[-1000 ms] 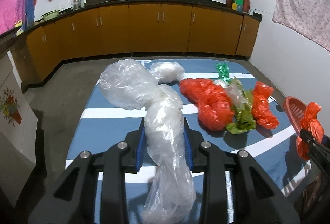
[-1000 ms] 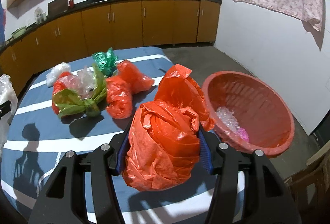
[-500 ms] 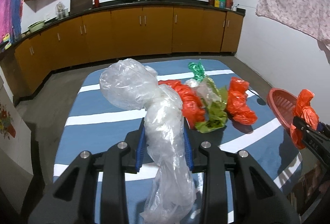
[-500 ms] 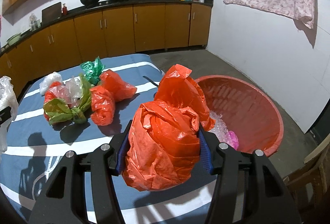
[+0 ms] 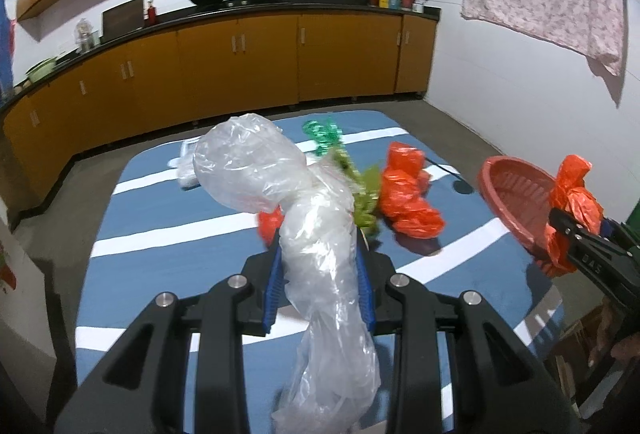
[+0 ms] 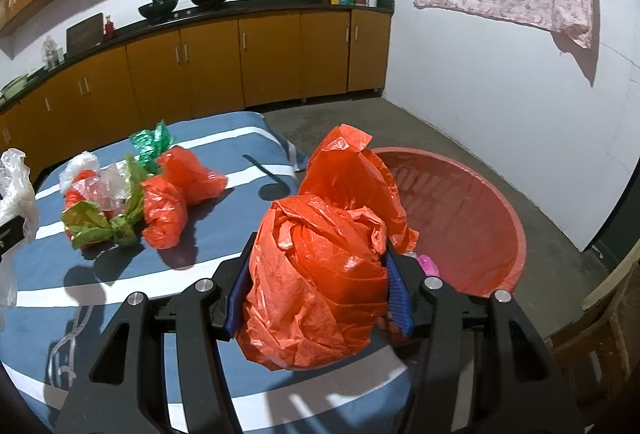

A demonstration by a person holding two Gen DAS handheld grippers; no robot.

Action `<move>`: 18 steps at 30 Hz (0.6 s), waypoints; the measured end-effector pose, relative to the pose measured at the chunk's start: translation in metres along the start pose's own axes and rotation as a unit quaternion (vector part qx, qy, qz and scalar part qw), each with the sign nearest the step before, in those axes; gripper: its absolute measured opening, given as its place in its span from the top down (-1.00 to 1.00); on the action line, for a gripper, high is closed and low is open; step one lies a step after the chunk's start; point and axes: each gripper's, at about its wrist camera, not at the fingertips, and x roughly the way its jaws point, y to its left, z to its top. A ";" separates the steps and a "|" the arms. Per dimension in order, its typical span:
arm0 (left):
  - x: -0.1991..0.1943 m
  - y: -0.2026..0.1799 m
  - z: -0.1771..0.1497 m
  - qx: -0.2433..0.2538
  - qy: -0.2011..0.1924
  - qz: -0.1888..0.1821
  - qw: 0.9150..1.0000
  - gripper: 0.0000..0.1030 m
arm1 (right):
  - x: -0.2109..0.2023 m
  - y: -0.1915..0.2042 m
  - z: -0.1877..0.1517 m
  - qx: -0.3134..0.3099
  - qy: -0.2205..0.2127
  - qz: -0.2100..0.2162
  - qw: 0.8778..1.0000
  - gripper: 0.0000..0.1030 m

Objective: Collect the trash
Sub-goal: 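Carry the red bag over the red basket with the right tool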

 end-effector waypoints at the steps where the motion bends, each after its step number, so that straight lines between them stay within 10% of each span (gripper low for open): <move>1: 0.001 -0.004 0.001 0.003 0.000 -0.004 1.000 0.38 | 0.000 -0.004 0.000 0.002 0.000 -0.003 1.000 -0.10; 18: 0.031 -0.091 0.018 0.054 0.001 -0.099 0.994 0.38 | 0.014 -0.069 0.017 0.021 -0.010 -0.052 0.998 -0.09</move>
